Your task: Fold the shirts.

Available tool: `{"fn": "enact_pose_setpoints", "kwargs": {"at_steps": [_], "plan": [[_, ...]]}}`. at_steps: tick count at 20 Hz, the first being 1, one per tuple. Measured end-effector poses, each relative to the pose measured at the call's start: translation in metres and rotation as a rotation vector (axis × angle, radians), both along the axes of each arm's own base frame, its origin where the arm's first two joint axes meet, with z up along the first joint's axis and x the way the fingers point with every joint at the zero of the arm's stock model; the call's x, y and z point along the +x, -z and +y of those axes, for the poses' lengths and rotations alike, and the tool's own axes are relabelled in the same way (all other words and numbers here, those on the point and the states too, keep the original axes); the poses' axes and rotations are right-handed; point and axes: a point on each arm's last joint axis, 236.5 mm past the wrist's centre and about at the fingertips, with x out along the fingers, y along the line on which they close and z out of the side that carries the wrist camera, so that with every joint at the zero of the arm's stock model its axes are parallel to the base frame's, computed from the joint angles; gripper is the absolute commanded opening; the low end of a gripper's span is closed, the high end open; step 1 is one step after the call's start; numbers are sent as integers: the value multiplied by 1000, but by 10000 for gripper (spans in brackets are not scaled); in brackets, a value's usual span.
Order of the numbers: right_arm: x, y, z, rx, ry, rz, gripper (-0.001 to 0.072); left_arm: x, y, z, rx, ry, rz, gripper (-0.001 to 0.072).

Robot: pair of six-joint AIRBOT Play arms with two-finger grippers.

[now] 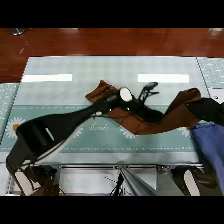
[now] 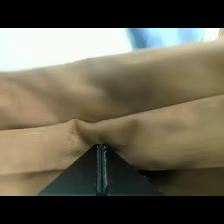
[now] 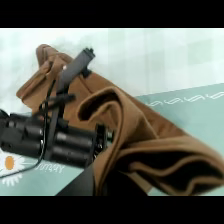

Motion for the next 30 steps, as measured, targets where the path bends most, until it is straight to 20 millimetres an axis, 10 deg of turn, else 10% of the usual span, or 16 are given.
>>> {"fn": "enact_pose_setpoints", "kwargs": {"at_steps": [6,10,17,23,24,27,30], "plan": [[13,-6,34,90,-113,-15,21,132,-83,121,-64,-220,-52,24],[40,-1,83,124,-252,3,22,173,-156,236,-39,-360,-198,24],[126,42,192,111,-457,103,22,103,-202,402,173,-614,-398,25],[183,96,266,121,-522,185,23,26,-149,429,240,-715,-359,25],[186,104,276,124,-528,199,56,20,-138,429,242,-722,-342,25],[193,126,294,137,-530,240,635,10,-113,427,228,-749,-286,25],[187,130,294,133,-567,276,627,12,-101,428,208,-791,-265,25]]}}
